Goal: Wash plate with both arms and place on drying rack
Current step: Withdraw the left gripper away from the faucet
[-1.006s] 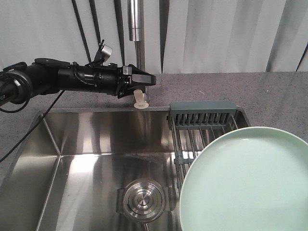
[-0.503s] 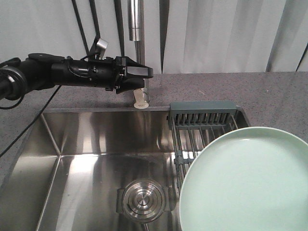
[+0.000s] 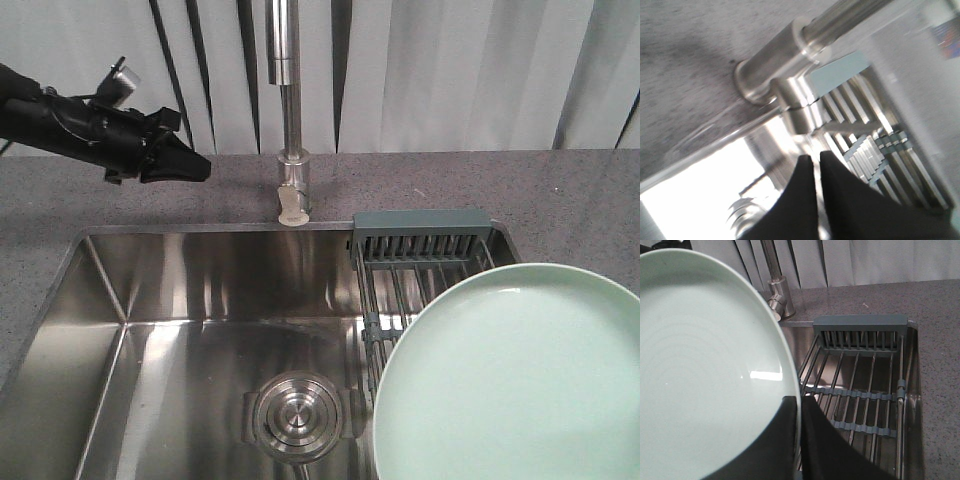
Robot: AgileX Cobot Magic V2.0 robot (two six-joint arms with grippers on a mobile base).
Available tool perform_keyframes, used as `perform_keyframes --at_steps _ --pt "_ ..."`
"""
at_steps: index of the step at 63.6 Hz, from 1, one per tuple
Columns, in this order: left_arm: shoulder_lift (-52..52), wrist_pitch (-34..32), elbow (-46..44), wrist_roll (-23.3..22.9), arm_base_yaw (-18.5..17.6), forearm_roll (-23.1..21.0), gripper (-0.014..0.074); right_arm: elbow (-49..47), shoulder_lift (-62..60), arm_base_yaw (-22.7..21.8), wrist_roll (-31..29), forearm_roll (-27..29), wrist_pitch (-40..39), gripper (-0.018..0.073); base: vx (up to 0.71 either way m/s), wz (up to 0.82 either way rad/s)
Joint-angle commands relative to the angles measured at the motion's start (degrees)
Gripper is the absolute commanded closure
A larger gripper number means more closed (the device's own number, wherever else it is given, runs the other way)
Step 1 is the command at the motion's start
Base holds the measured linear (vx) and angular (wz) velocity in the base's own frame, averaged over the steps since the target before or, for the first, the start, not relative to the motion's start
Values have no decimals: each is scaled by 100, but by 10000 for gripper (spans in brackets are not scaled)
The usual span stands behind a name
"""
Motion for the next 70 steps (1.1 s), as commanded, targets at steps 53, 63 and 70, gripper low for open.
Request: perform_keyframes --at_steps 53,63,70 --pt "-5913 -759 3006 -941 98 3204 603 -150 74 -19 0 33 -474 564 0 0" --pt "-7162 -1624 5054 -927 98 2758 603 -150 74 -19 0 33 -474 564 0 0" --pt "-8090 -2358 6344 -927 98 2427 603 -150 74 -19 0 33 -474 564 0 0"
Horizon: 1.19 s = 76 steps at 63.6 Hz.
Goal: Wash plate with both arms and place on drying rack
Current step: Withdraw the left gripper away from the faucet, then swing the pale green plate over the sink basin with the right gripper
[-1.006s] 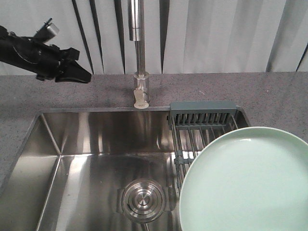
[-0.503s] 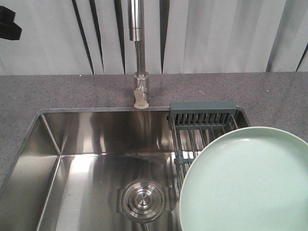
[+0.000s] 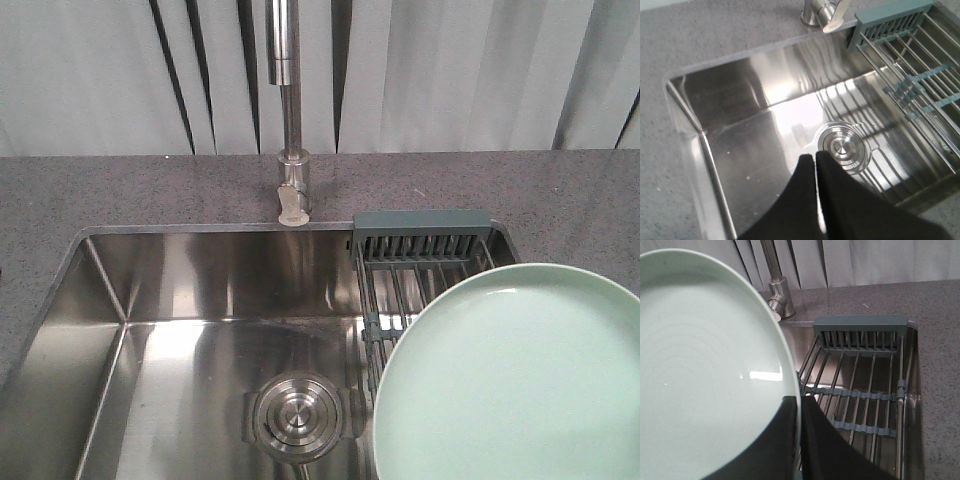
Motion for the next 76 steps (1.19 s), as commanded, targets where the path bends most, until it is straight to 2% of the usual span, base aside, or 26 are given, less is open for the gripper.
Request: perform_keyframes --at_steps 1,6,13,32,38,50,65,71,76 --pt "-764 -1033 848 -34 20 -542 603 -150 74 -19 0 33 -474 564 0 0" --pt "-1348 -1597 1468 -34 20 -663 603 -150 74 -19 0 48 -474 564 0 0" --pt "-1868 -2013 1979 -55 20 -667 603 -150 74 -19 0 80 -488 564 0 0" --pt "-2224 -2111 2102 -50 20 -791 603 -302 403 -19 6 145 -544 564 0 0" --pt "-2224 -2121 2139 -50 20 -790 603 -680 1168 -19 -95 139 -377 564 0 0" --pt "-2224 -2028 2262 -50 20 -788 603 -1788 3046 -19 -1080 330 -56 563 0 0" --pt "-2224 -2025 2289 -50 20 -791 603 -3021 5197 20 -2391 1293 587 561 0 0" --pt "-2224 -2025 2289 -50 20 -791 603 -3317 5832 379 -2459 1316 534 561 0 0" --pt "-2224 -2025 2289 -50 20 -791 603 -3510 6316 899 -2229 1143 329 561 0 0"
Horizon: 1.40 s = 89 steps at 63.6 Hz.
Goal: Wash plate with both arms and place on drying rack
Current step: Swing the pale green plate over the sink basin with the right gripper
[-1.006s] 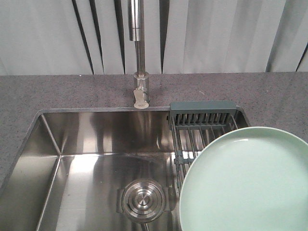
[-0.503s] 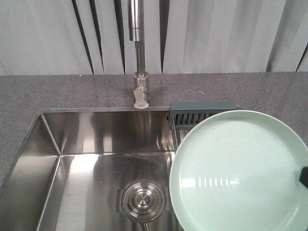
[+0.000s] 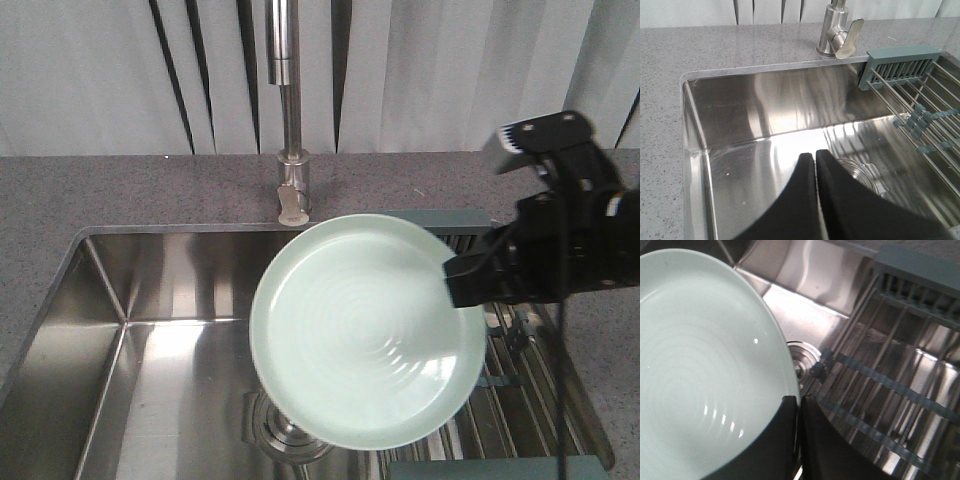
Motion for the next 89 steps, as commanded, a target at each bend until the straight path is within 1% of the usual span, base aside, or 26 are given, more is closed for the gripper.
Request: perform_keyframes --at_steps 1,7,14,21,26,33,39,43,48,54,60,64,69,74,79,84,89 --pt "41 -298 -141 -48 20 -195 603 -392 424 586 167 33 -471 561 0 0" --pt "41 -298 -141 -48 20 -195 603 -593 935 1084 807 -353 -998 561 0 0" --pt "41 -286 -141 -48 20 -195 603 -941 1425 1410 1484 -750 -1301 561 0 0" --pt "41 -286 -141 -48 20 -195 603 -1336 1852 1383 2063 -928 -1493 561 0 0" --pt "41 -297 -141 -48 20 -201 603 -1601 2111 1179 2242 -966 -1509 561 0 0" --pt "41 -297 -141 -48 20 -195 603 -1889 2334 780 2253 -1022 -1149 561 0 0" --pt "41 -297 -141 -48 20 -195 603 -1887 2264 473 2199 -1217 -473 561 0 0" --pt "41 -297 -141 -48 20 -195 603 -1889 2183 379 2116 -1430 22 561 0 0" --pt "41 -297 -141 -48 20 -195 603 -1889 1979 401 2024 -1573 646 561 0 0" --pt "41 -297 -141 -48 20 -200 603 -1889 1781 667 2009 -1437 856 561 0 0" --pt "41 -297 -141 -48 20 -200 603 -1889 1761 1192 2201 -1319 688 561 0 0" --pt "41 -291 -141 -48 20 -201 603 -1889 1861 1599 2406 -1364 328 561 0 0" --pt "41 -291 -141 -48 20 -201 603 -1889 2060 1820 2623 -1415 -254 561 0 0" --pt "41 -291 -141 -48 20 -201 603 -1889 2293 1770 2897 -1418 -915 561 0 0" --pt "41 -291 -141 -48 20 -201 603 -1915 2430 1535 3017 -1431 -1176 561 0 0" --pt "41 -291 -141 -48 20 -201 603 -1916 2485 1199 2993 -1438 -1125 561 0 0" --pt "41 -291 -141 -48 20 -201 603 -1916 2431 860 2962 -1511 -751 561 0 0"
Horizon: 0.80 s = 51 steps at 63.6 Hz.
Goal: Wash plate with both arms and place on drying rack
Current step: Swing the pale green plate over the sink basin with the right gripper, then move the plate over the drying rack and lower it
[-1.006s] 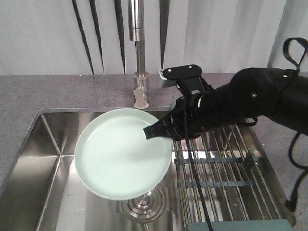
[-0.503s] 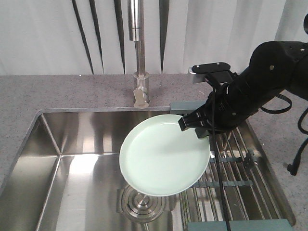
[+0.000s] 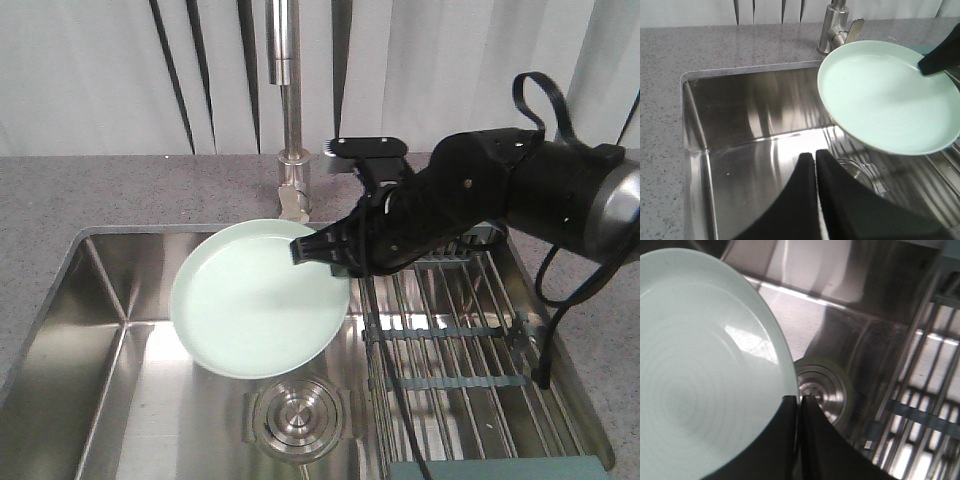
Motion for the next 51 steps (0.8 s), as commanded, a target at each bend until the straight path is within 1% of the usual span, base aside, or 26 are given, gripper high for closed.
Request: perform_keyframes --at_steps 1,6,12,15,20,23,27,32,35,39,42,46,51 --pt "41 -291 -141 -48 20 -201 603 -198 -334 -411 -17 -105 113 561 0 0" --pt "41 -291 -141 -48 20 -201 603 -198 -471 -618 -209 -305 695 561 0 0" --pt "41 -293 -141 -48 20 -195 603 -137 -747 -669 -529 -431 1331 561 0 0" --pt "41 -293 -141 -48 20 -195 603 -48 -893 -620 -595 -336 1546 561 0 0" --pt "41 -298 -141 -48 20 -195 603 221 -1158 -428 -625 -64 1639 561 0 0" --pt "41 -303 -141 -48 20 -201 603 443 -1298 -149 -625 141 1471 561 0 0" --pt "41 -303 -141 -48 20 -201 603 710 -1384 183 -625 286 978 561 0 0" --pt "41 -303 -141 -48 20 -201 603 845 -1326 606 -583 293 227 561 0 0" --pt "41 -297 -141 -48 20 -201 603 816 -1201 711 -479 293 -176 561 0 0" --pt "41 -297 -141 -48 20 -201 603 690 -993 710 -373 293 -590 561 0 0" --pt "41 -297 -141 -48 20 -201 603 531 -829 663 -372 151 -784 561 0 0" --pt "41 -297 -141 -48 20 -201 603 310 -607 512 -342 -119 -825 561 0 0" --pt "41 -297 -141 -48 20 -195 603 5 -443 221 -200 -645 -660 561 0 0"
